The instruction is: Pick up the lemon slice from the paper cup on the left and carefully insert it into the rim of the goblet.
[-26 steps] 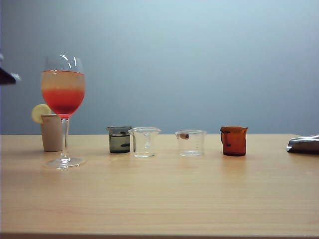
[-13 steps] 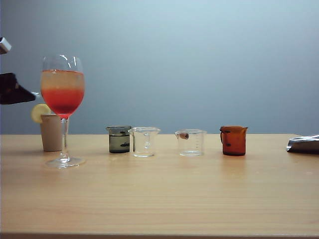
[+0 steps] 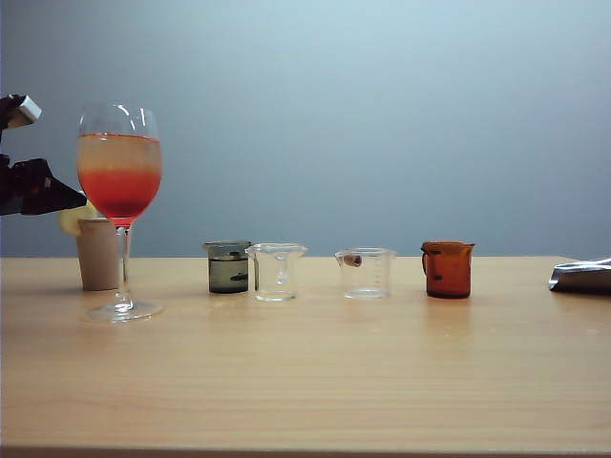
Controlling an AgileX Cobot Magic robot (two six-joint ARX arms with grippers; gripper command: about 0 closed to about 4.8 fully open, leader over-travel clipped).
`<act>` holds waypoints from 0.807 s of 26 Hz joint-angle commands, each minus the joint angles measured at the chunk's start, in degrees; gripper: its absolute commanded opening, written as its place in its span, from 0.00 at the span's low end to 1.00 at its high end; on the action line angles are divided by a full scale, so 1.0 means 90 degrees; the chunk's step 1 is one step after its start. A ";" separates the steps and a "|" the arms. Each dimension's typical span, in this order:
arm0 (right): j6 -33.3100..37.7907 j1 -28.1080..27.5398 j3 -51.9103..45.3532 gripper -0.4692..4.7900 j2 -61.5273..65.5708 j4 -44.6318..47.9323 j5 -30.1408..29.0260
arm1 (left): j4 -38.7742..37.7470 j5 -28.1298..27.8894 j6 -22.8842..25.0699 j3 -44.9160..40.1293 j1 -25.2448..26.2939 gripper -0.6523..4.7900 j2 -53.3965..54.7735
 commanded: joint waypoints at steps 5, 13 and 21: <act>-0.0019 -0.0022 0.0015 0.08 0.0061 0.0080 -0.0010 | -0.0117 0.0061 0.0260 0.0029 0.0007 0.56 0.0087; -0.0019 -0.0022 0.0015 0.08 0.0095 0.0080 -0.0012 | -0.0114 0.0073 0.0265 0.0032 0.0002 0.55 0.0185; -0.0017 -0.0019 0.0015 0.08 0.0095 0.0083 -0.0024 | -0.0112 0.0073 0.0282 0.0032 -0.0005 0.44 0.0187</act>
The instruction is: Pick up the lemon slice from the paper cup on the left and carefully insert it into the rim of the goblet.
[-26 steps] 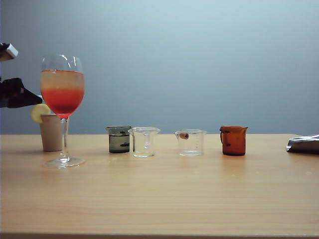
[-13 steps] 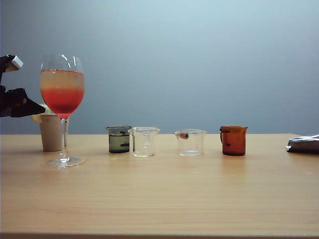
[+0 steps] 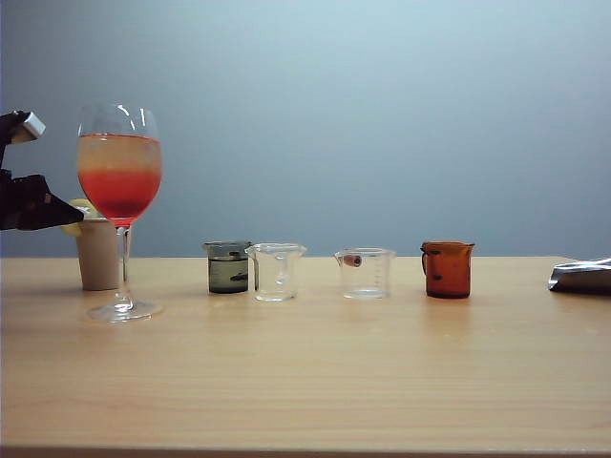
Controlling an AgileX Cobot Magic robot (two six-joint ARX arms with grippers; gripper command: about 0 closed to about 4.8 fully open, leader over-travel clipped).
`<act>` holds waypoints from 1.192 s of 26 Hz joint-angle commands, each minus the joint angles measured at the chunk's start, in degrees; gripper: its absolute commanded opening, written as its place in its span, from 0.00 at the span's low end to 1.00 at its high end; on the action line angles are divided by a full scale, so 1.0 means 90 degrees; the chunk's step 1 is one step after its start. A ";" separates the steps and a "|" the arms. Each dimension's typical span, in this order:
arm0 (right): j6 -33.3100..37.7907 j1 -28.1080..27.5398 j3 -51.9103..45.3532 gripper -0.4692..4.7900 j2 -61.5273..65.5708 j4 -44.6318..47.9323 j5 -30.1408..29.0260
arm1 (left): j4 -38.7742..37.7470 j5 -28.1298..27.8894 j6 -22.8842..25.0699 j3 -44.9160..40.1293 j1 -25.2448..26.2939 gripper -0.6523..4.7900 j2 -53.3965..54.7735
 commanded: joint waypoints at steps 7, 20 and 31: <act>-0.0015 0.0005 0.0017 0.08 -0.0012 0.0063 -0.0027 | 0.0078 0.0063 0.0046 0.0017 0.0002 0.23 -0.0005; -0.0017 0.0005 0.0017 0.08 -0.0012 0.0007 -0.0027 | 0.0185 0.0068 -0.0168 0.0027 0.0002 0.15 -0.0015; -0.0017 0.0005 0.0017 0.08 -0.0019 -0.0080 -0.0027 | 0.0449 0.0350 -0.0646 0.0027 0.0002 0.15 -0.0369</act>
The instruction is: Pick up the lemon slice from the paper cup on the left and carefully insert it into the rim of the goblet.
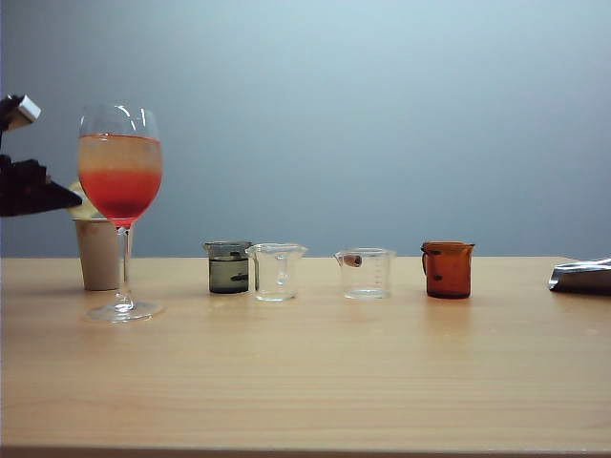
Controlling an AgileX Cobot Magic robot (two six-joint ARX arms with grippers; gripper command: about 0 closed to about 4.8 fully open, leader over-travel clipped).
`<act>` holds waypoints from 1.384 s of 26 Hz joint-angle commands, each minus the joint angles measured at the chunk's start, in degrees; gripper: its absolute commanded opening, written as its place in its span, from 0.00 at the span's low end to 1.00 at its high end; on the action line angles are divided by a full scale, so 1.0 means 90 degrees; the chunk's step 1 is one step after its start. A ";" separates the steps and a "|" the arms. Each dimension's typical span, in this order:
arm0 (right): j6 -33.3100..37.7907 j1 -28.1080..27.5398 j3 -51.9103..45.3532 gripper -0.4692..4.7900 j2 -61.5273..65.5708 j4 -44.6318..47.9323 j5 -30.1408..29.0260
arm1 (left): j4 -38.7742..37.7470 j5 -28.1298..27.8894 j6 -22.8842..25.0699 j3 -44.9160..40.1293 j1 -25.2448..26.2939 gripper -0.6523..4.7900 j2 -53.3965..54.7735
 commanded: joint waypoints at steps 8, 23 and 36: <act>-0.0015 0.0024 0.0019 0.08 -0.0022 0.0083 -0.0012 | -0.1506 0.0631 -0.0002 0.0024 0.0126 0.11 -0.1664; -0.0017 0.0034 0.0019 0.08 -0.0019 0.0070 -0.0036 | -0.3830 0.2217 0.0063 0.0024 0.0131 0.11 -0.3640; -0.0017 0.0034 0.0019 0.08 -0.0017 -0.0034 -0.0034 | -0.5297 0.1848 0.1535 0.0024 -0.0216 0.11 -0.3653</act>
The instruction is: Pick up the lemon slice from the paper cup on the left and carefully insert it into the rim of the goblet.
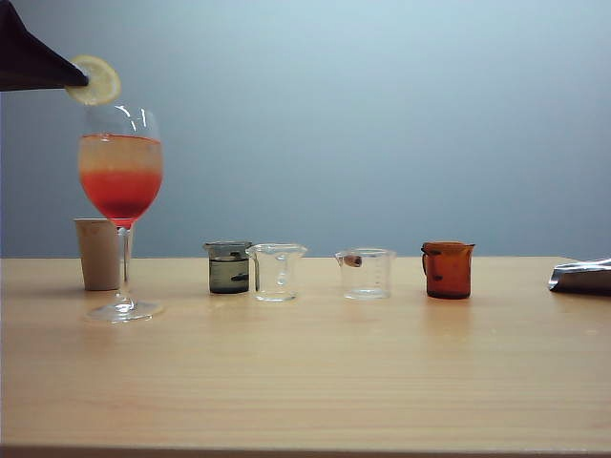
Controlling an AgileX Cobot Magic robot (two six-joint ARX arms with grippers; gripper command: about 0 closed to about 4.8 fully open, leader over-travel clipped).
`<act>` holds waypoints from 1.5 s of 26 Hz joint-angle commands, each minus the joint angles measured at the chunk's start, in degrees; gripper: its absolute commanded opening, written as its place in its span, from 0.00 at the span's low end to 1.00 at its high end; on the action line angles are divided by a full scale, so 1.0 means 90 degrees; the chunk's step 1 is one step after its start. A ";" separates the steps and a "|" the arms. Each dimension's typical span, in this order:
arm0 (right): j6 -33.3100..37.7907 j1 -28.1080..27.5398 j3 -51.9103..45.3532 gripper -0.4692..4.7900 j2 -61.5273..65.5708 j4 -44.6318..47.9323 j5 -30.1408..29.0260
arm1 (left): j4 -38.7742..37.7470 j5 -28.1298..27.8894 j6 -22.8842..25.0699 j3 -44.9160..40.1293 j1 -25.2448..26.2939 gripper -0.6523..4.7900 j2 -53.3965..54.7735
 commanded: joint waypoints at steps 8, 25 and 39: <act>-0.0017 0.0000 0.0019 0.08 -0.0019 -0.0034 -0.0019 | -0.0015 -0.0019 0.0279 0.0046 0.0226 0.11 -0.0032; -0.0015 0.0002 0.0019 0.08 -0.0017 -0.0053 -0.0024 | 0.0437 0.1052 0.0415 0.0119 0.0797 0.11 0.0260; -0.0015 0.0002 0.0019 0.08 -0.0015 -0.0107 -0.0022 | 0.0760 0.1387 0.0231 0.0121 0.0692 0.11 0.0636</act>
